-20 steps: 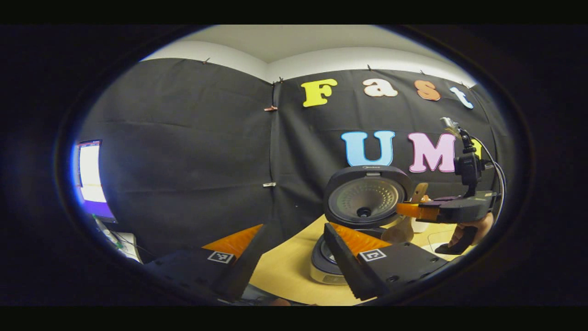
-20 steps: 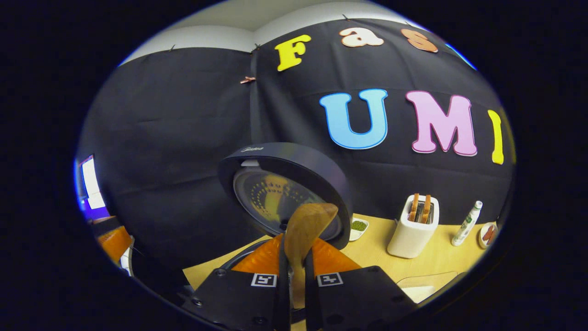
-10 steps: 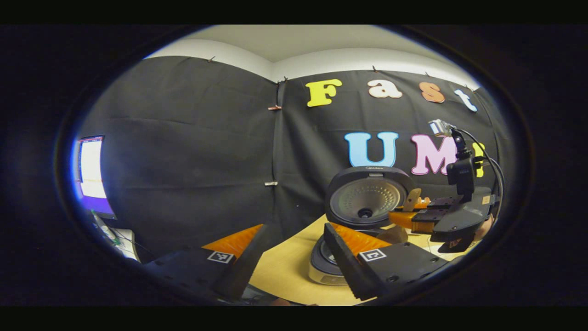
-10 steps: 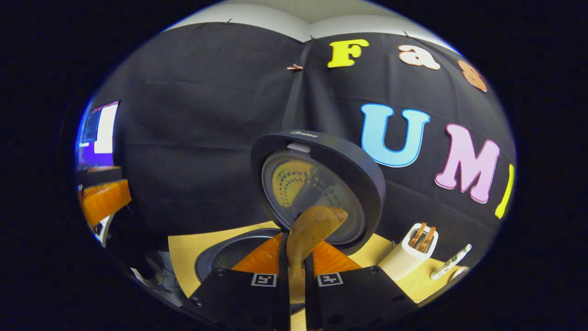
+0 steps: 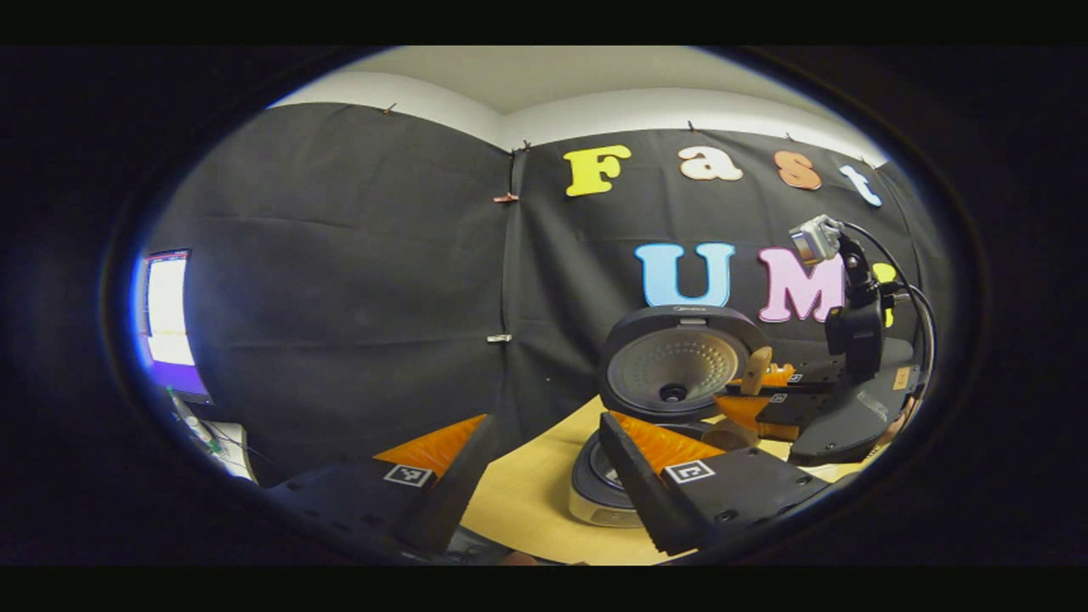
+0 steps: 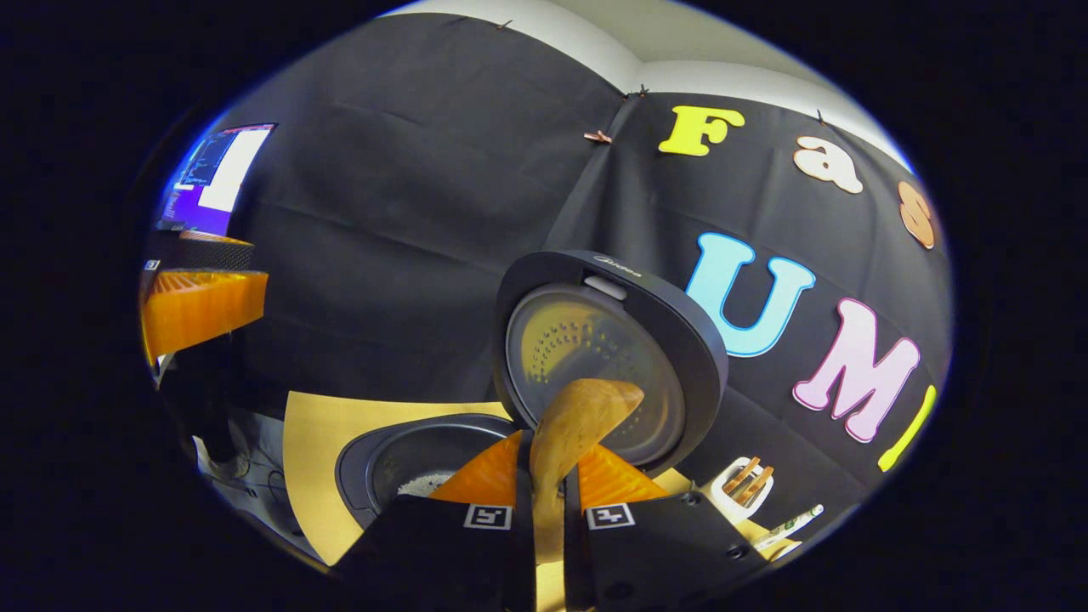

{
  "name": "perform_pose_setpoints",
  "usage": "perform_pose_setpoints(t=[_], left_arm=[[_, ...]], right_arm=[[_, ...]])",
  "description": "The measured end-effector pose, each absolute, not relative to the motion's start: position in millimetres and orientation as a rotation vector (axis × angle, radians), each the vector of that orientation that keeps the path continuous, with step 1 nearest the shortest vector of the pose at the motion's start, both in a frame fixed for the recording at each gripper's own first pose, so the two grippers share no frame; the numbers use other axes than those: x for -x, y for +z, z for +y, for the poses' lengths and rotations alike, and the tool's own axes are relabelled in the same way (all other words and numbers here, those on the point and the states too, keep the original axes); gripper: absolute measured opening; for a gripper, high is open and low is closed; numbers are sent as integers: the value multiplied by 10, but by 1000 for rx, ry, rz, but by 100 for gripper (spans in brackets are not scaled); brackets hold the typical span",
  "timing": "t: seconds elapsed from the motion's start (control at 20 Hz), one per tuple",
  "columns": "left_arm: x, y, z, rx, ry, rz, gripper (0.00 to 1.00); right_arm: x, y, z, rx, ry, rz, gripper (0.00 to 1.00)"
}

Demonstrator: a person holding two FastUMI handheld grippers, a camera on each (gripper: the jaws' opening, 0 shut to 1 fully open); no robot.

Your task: Close the left gripper, press the button to open the rice cooker; take a wooden spoon from the chopstick holder with the right hand, scoop a spoonful of rice and pour it into the rice cooker, then put the wooden spoon back into the chopstick holder.

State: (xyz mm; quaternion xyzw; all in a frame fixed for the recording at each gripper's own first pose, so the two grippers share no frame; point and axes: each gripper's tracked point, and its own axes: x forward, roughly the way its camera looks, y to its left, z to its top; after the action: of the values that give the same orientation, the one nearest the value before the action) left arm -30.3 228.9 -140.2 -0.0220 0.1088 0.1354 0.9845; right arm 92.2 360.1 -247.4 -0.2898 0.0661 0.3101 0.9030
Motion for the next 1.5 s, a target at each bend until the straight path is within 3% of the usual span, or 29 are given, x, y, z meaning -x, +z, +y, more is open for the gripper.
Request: perform_pose_setpoints(t=[0.3,0.7,1.5], left_arm=[[282,-1351,2209,35,250,212,87],[179,-1253,1856,39,192,204,84],[-19,-1053,914,18,143,194,85]], right_arm=[[-1044,-2245,3331,319,536,198,17],[-1108,-2073,2488,85,369,247,17],[-1002,-1587,143,8,62,204,17]])
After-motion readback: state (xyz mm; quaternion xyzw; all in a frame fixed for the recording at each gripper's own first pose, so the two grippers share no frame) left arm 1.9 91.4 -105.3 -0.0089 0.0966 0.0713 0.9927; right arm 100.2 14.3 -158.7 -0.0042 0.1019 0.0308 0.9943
